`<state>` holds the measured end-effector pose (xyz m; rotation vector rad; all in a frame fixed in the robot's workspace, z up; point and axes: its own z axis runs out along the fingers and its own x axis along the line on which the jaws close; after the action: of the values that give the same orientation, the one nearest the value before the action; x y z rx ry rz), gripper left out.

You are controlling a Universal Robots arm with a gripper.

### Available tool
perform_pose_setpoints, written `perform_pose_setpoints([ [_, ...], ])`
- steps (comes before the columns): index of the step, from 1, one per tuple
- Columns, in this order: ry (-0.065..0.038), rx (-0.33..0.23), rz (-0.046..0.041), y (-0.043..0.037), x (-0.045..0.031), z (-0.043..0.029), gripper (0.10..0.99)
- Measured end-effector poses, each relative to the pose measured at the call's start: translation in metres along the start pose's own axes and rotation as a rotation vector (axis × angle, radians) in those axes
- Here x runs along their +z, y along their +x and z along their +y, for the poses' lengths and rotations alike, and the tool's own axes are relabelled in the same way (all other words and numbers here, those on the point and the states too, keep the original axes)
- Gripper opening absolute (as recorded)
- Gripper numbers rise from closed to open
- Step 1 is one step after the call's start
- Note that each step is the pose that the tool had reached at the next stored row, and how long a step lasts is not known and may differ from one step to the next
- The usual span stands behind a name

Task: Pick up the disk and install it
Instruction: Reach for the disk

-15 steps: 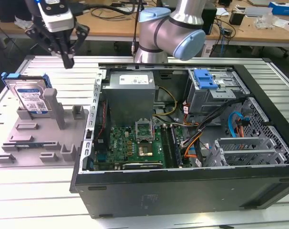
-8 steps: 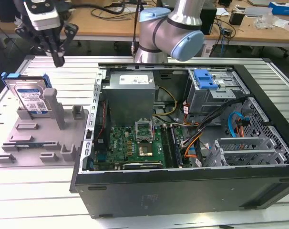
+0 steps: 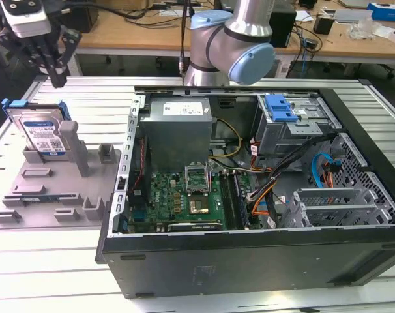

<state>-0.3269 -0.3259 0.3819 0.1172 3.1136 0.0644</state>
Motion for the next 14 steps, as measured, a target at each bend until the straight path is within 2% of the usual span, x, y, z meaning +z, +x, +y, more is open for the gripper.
perform_pose_setpoints([
  [2, 0.0, 0.0, 0.0, 0.0132, 0.0003, 0.002, 0.106],
  [3, 0.0, 0.001, -0.0001, 0.0158, 0.0003, 0.0025, 0.106],
  [14, 0.0, 0.0, 0.0, 0.0218, 0.0002, 0.003, 0.106],
])
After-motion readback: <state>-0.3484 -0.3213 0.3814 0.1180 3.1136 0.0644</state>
